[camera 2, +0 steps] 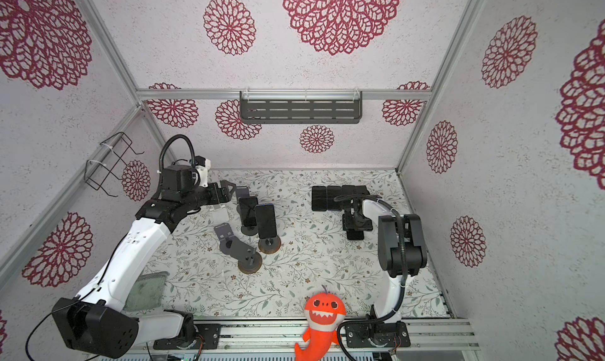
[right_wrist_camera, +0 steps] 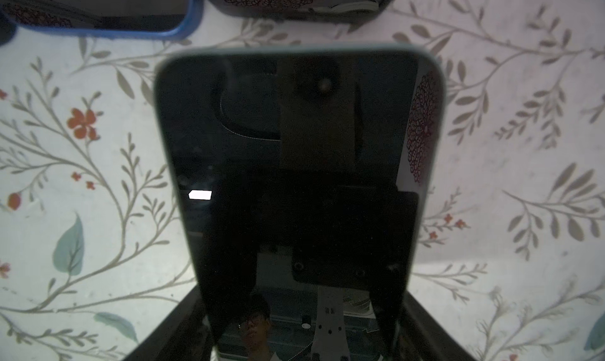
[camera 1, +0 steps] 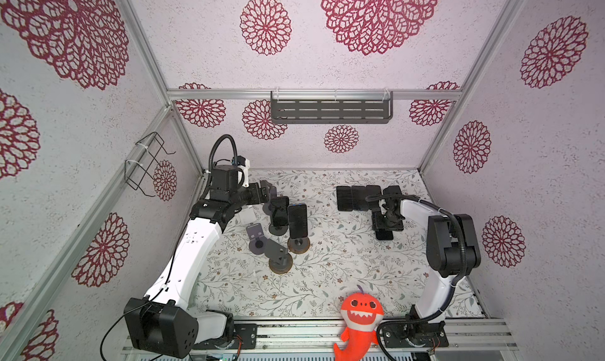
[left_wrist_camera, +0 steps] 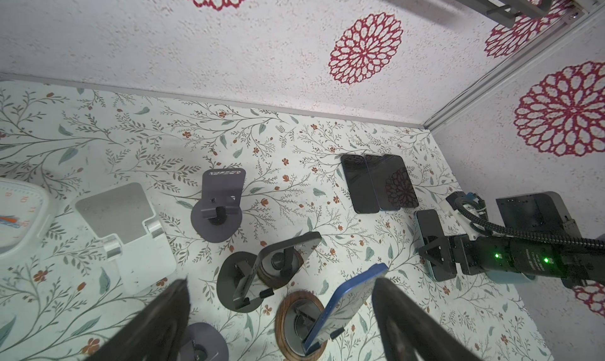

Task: Remove the phone from the phone stand
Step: Place the phone to the middle-right of the table.

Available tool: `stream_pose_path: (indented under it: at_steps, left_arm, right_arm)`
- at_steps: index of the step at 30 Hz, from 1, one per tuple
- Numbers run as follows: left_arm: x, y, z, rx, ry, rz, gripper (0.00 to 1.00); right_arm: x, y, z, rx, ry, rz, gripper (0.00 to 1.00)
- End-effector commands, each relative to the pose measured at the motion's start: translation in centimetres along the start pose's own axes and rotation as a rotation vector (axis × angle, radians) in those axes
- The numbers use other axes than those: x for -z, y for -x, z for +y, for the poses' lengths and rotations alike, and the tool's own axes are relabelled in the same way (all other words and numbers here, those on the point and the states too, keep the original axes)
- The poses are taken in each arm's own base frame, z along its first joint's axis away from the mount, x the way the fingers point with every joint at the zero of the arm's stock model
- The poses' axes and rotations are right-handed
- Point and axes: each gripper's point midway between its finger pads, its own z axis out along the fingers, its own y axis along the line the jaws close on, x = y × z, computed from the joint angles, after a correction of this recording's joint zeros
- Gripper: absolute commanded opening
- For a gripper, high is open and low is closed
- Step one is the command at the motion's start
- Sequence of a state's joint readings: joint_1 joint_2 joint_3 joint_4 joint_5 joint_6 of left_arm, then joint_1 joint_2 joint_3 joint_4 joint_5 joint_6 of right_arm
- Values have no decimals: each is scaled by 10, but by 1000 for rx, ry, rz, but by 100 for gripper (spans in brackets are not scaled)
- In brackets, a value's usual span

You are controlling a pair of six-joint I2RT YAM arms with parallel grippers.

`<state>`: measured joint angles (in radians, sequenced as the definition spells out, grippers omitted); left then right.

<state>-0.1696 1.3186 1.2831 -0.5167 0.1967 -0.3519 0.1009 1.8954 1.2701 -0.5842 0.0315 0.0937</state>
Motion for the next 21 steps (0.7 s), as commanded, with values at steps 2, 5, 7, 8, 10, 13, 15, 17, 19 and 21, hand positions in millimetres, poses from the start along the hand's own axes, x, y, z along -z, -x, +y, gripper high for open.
stream_pose_path:
  at_steps: [2,5,7,8,10,13,15,17,19,21]
  left_arm:
    - [4,12,3,-8,-13,-46,89]
    - [2,12,5,1,-16,-43,89]
    - [3,12,6,2,-17,-43,89]
    - [3,13,7,3,-15,-44,89]
    - [3,13,7,5,-15,-46,89]
    - [4,14,9,10,-17,-47,89]
    - [4,14,8,17,-25,-46,89]
    - [4,14,8,17,-28,-46,89]
    - [5,15,9,19,-26,-49,89]
    - [5,14,8,19,-27,-47,89]
  right_arm:
    - [6,15,0,14,8,-20,23]
    - [3,15,3,14,20,-6,28]
    - [1,15,2,13,18,2,34]
    - [0,14,2,14,18,6,38]
    - [0,14,2,13,15,11,43]
    - [-1,13,0,5,12,17,49]
    - [-2,13,-1,3,12,21,51]
    - [-3,14,-1,3,13,24,52]
    - [-4,13,-1,3,14,27,54]
    - [-6,13,-1,0,14,31,56]
